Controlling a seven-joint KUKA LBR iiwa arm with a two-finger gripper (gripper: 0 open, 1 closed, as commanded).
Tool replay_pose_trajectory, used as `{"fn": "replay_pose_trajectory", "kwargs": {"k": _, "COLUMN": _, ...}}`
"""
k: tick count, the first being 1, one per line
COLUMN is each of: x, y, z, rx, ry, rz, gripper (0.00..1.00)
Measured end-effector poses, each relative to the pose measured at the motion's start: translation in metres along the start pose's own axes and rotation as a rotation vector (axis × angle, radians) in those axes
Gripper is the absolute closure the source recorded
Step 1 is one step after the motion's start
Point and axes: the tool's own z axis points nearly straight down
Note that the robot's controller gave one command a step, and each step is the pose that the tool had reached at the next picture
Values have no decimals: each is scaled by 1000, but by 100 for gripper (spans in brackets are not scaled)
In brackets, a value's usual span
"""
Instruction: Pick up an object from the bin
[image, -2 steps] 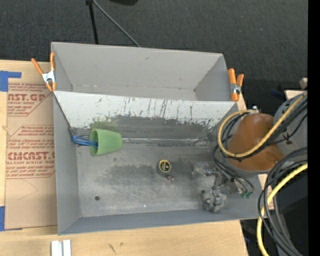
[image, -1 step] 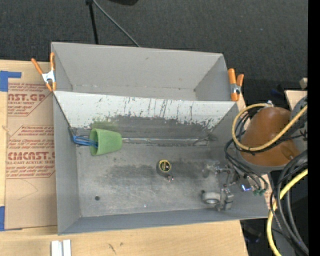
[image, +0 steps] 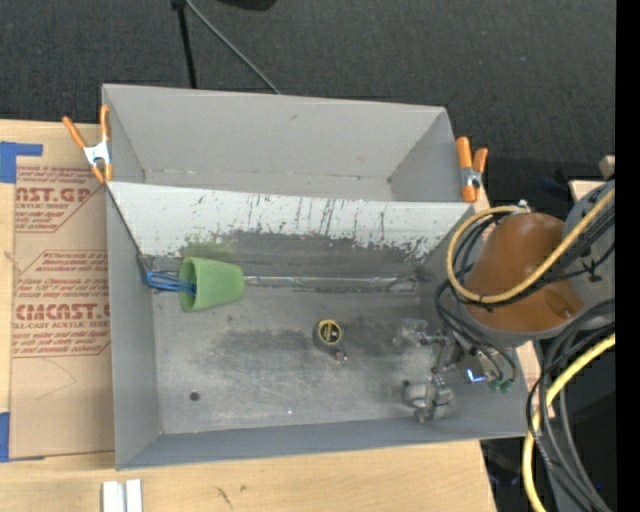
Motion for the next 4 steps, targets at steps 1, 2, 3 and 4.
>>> {"fn": "replay_pose_trajectory", "kwargs": {"k": 1, "x": 0, "y": -20, "z": 28, "rx": 4, "ry": -12, "rz": -103, "gripper": 0}}
{"fn": "replay_pose_trajectory", "kwargs": {"k": 2, "x": 3, "y": -20, "z": 28, "rx": 3, "ry": -9, "rz": 82, "gripper": 0}}
{"fn": "replay_pose_trajectory", "kwargs": {"k": 3, "x": 5, "y": -19, "z": 29, "rx": 2, "ry": -2, "rz": 81, "gripper": 100}}
{"fn": "replay_pose_trajectory", "kwargs": {"k": 4, "x": 3, "y": -19, "z": -20, "rx": 4, "ry": -5, "rz": 80, "gripper": 100}}
